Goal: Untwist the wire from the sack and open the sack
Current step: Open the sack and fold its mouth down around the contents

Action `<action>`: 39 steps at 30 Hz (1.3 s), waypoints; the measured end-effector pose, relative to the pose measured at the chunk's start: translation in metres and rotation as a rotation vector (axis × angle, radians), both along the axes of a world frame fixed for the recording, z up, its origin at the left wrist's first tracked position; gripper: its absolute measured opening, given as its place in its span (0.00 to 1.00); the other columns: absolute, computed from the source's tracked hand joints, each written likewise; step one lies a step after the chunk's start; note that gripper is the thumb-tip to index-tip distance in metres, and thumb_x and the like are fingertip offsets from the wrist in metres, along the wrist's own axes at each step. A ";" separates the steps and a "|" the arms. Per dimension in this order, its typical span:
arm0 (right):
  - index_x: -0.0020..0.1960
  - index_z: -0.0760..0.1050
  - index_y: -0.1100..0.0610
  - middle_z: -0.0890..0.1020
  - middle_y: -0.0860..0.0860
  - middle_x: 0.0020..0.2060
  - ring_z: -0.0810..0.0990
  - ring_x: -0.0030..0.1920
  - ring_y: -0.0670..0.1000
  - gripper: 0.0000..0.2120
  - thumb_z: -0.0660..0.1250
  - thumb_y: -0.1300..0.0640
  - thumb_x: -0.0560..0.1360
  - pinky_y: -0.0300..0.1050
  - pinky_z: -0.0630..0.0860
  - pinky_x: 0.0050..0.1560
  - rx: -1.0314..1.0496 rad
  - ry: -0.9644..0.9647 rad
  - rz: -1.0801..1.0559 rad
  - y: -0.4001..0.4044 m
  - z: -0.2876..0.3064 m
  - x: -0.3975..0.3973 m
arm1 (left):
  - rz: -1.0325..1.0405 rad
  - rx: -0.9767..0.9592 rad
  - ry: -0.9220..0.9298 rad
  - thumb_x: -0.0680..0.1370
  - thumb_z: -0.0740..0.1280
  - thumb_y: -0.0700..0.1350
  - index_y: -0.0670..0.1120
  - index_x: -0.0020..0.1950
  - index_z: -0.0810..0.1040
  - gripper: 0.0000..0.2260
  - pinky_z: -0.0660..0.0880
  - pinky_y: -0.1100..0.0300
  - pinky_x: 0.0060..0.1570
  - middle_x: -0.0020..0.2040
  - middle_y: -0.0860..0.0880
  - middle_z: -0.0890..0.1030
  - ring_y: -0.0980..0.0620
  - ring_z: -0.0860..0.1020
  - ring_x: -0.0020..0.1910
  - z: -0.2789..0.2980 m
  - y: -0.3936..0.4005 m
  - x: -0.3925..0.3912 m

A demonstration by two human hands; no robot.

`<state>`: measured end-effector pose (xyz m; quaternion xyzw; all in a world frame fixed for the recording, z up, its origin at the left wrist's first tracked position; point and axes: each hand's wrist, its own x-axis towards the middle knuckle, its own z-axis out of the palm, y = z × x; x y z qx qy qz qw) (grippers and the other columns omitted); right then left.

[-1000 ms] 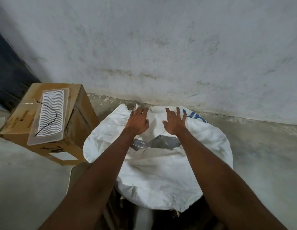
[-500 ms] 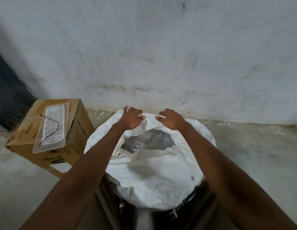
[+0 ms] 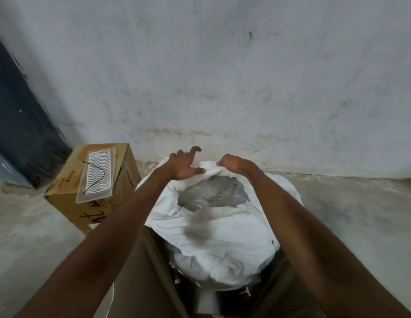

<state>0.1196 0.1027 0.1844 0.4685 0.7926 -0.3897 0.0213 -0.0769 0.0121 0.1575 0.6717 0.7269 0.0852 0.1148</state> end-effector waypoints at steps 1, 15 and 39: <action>0.46 0.71 0.61 0.76 0.57 0.40 0.76 0.39 0.54 0.13 0.57 0.54 0.85 0.46 0.71 0.45 -0.020 -0.007 -0.030 0.001 -0.003 0.001 | -0.073 0.117 0.114 0.76 0.63 0.64 0.54 0.75 0.62 0.30 0.64 0.42 0.68 0.68 0.43 0.73 0.40 0.71 0.66 -0.004 -0.003 0.005; 0.59 0.79 0.54 0.83 0.53 0.51 0.80 0.53 0.59 0.24 0.47 0.45 0.83 0.58 0.69 0.60 0.821 -0.037 -0.073 -0.010 -0.075 0.018 | 0.200 -0.068 -0.242 0.78 0.61 0.44 0.47 0.49 0.78 0.07 0.73 0.52 0.53 0.49 0.42 0.78 0.44 0.76 0.48 -0.023 0.055 0.015; 0.52 0.79 0.60 0.85 0.60 0.49 0.83 0.50 0.64 0.30 0.48 0.38 0.85 0.53 0.78 0.48 0.516 -0.093 -0.228 0.039 -0.099 0.025 | -0.154 -0.402 -0.189 0.85 0.55 0.47 0.41 0.53 0.74 0.12 0.66 0.55 0.48 0.51 0.44 0.71 0.48 0.69 0.49 -0.030 0.118 0.022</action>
